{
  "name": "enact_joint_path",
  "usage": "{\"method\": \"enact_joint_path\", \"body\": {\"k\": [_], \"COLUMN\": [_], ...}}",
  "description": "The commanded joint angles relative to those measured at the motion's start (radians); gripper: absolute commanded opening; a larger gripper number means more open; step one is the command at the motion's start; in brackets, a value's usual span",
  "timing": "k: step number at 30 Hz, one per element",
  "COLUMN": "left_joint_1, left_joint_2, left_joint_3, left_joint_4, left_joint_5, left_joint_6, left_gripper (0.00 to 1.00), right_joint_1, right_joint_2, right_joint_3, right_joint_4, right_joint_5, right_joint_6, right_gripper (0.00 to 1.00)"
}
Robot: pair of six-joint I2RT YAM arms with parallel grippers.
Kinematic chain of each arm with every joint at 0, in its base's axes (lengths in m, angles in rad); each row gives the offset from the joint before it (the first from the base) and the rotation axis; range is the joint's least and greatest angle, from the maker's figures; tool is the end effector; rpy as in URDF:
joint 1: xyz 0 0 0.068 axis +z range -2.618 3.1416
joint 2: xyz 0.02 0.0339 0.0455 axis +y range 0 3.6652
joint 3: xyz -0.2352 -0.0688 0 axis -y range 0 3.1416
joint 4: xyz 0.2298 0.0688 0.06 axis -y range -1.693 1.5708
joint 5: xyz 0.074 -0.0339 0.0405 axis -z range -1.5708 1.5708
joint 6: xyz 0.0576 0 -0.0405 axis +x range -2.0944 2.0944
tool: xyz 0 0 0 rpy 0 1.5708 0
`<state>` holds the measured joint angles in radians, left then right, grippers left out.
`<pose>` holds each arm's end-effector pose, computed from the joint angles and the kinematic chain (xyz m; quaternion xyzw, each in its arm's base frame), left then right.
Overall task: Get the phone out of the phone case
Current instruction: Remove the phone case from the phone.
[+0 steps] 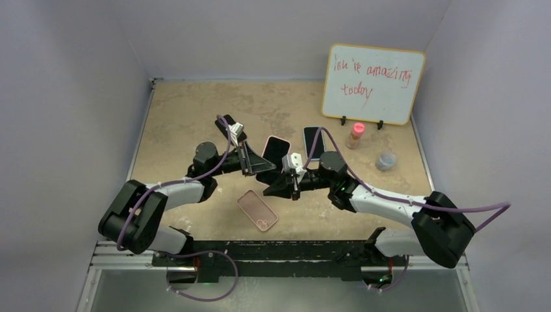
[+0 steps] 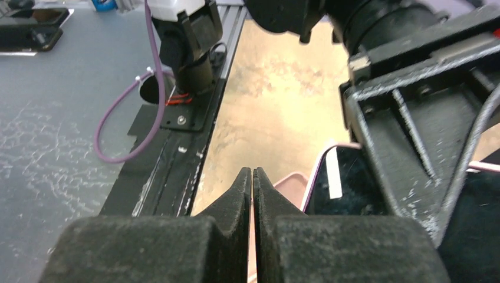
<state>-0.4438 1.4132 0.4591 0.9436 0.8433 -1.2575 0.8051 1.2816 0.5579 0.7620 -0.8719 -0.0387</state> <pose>0.2319 -0.1579 0.1918 0.0077 0.7095 -0.6743 0.2046 0.1594 0.2294 0.2360 -0.5350 0.4489 0.5158 0.4963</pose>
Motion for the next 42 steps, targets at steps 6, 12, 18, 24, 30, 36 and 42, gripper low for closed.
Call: {"method": "enact_joint_path", "body": {"k": [6,12,18,24,30,36,42], "left_joint_1": [0.01,0.01,0.008,-0.001,-0.014,-0.052,-0.076], "left_joint_2": [-0.118,-0.145,-0.156,-0.176,-0.188,-0.175,-0.16], "left_joint_3": [-0.003,-0.009,-0.037,-0.036,-0.017,-0.004,0.007], "left_joint_4": [0.148,0.224,0.332,0.349,0.352,0.359,0.372], "left_joint_5": [-0.066,-0.108,-0.106,-0.065,-0.04,-0.041,-0.048], "left_joint_6": [0.017,-0.015,-0.097,-0.096,-0.093,-0.088,-0.089], "left_gripper": [0.0,0.0,0.0,0.0,0.0,0.0,0.0], "right_joint_1": [-0.001,-0.004,-0.045,-0.058,-0.089,-0.103,-0.104], "right_joint_2": [-0.069,-0.125,-0.124,-0.083,-0.013,0.022,-0.003], "right_joint_3": [-0.087,-0.242,-0.263,-0.233,-0.224,-0.193,-0.165], "right_joint_4": [0.195,0.382,0.484,0.602,0.811,0.863,0.786], "right_joint_5": [0.085,0.227,0.277,0.205,0.127,0.087,0.069], "right_joint_6": [0.202,0.324,0.375,0.404,0.493,0.527,0.477], "right_gripper": [0.3,0.46,0.53,0.55,0.54,0.52,0.49]}}
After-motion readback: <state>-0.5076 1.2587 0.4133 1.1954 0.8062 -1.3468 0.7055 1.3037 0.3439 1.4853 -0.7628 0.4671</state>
